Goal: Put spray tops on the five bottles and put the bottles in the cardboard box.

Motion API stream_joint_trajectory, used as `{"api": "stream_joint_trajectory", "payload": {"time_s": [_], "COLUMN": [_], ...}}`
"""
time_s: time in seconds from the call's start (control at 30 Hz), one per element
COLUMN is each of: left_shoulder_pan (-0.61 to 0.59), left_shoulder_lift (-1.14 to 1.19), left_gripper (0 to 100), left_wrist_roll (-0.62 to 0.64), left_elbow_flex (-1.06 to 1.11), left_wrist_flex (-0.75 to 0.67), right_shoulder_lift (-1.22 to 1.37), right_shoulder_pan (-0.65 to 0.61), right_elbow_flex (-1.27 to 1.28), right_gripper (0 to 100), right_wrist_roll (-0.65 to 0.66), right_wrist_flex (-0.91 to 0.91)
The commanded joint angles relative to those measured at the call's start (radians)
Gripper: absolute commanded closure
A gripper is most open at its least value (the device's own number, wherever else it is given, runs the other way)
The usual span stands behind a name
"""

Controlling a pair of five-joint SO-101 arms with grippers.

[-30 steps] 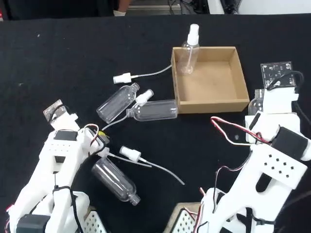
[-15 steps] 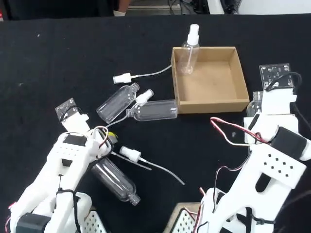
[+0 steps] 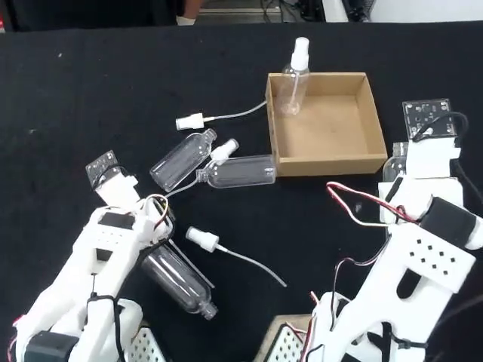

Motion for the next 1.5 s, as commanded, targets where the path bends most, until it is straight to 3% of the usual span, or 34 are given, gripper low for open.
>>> {"api": "stream_joint_trajectory", "payload": {"time_s": [0.0,0.4,0.67,0.93,1.23,1.43,1.47], "left_shoulder_pan": [-0.050,-0.058,0.041,0.045,0.045,0.044,0.045], "left_shoulder_lift": [-0.002,-0.002,0.000,0.003,0.226,0.292,0.293], "left_gripper": [82,82,82,83,83,98,97], "left_wrist_roll": [0.005,0.006,0.008,0.008,0.009,-0.021,-0.037], "left_elbow_flex": [-0.002,-0.001,-0.002,-0.002,-0.153,-0.234,-0.240], "left_wrist_flex": [-0.083,-0.081,-0.049,-0.052,0.015,0.025,0.026], "right_shoulder_lift": [-0.041,-0.041,-0.041,-0.041,-0.041,-0.041,-0.041], "right_shoulder_pan": [-0.008,-0.012,-0.012,-0.012,-0.011,-0.012,-0.012], "right_elbow_flex": [-0.010,-0.012,-0.012,-0.012,-0.012,-0.012,-0.012], "right_gripper": [98.8,98.7,98.7,98.7,98.7,98.7,98.7], "right_wrist_roll": [0.000,0.000,0.000,0.000,0.000,0.000,0.000], "right_wrist_flex": [0.008,0.003,0.003,0.003,0.003,0.003,0.003]}}
